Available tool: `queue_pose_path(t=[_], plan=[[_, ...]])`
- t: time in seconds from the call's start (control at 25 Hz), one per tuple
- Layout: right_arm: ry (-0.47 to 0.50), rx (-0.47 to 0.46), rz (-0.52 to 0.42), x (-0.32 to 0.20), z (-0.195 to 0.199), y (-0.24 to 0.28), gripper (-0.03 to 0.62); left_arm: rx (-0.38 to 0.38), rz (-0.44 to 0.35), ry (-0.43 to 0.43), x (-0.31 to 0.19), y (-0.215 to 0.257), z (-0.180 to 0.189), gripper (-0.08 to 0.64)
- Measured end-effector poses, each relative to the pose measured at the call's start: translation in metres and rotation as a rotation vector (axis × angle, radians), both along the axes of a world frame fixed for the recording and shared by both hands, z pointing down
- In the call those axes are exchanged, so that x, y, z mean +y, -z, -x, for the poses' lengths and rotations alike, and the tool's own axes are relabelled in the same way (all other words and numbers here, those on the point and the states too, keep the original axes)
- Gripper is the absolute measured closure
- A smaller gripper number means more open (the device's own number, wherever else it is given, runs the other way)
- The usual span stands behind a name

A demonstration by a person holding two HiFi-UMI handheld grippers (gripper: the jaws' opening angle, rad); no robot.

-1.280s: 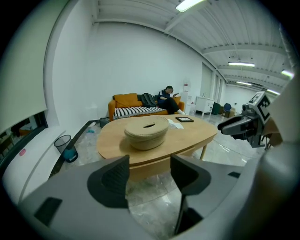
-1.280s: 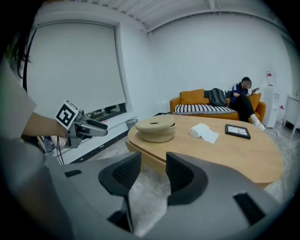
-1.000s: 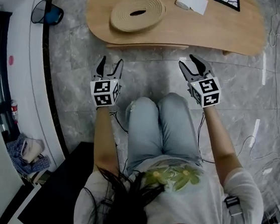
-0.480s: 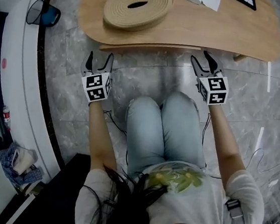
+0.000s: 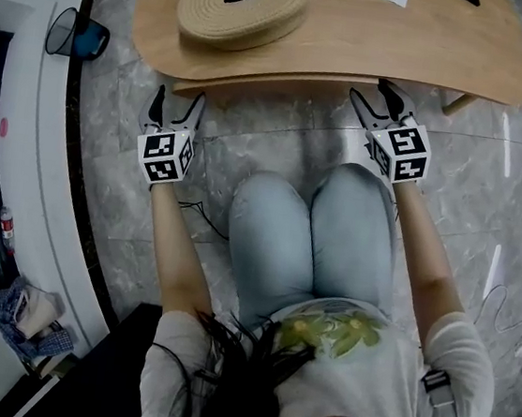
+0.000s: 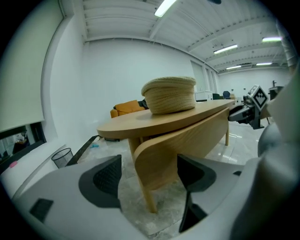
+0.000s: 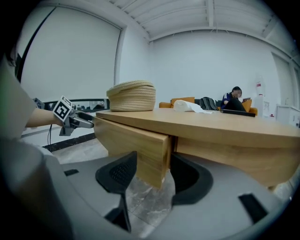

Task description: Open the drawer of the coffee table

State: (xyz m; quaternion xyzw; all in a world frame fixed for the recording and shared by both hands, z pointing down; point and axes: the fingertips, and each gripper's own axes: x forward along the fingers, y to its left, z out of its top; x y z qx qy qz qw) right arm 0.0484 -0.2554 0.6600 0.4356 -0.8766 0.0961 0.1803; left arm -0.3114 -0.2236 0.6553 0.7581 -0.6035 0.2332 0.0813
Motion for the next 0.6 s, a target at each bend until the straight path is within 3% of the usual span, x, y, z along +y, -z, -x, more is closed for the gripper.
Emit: queue_pose_path(t=[0.2,0.6], plan=[[-0.010,0.026,0.011,-0.002,0.004,-0.005,0.379,0.039,0.052,-0.048,-0.006,-0.013,-0.015,0.192],[-0.034,0.012,0.009,-0.003,0.002,-0.004,0.390,0.065,0.052,-0.015,-0.003,-0.010,-0.015,0.193]])
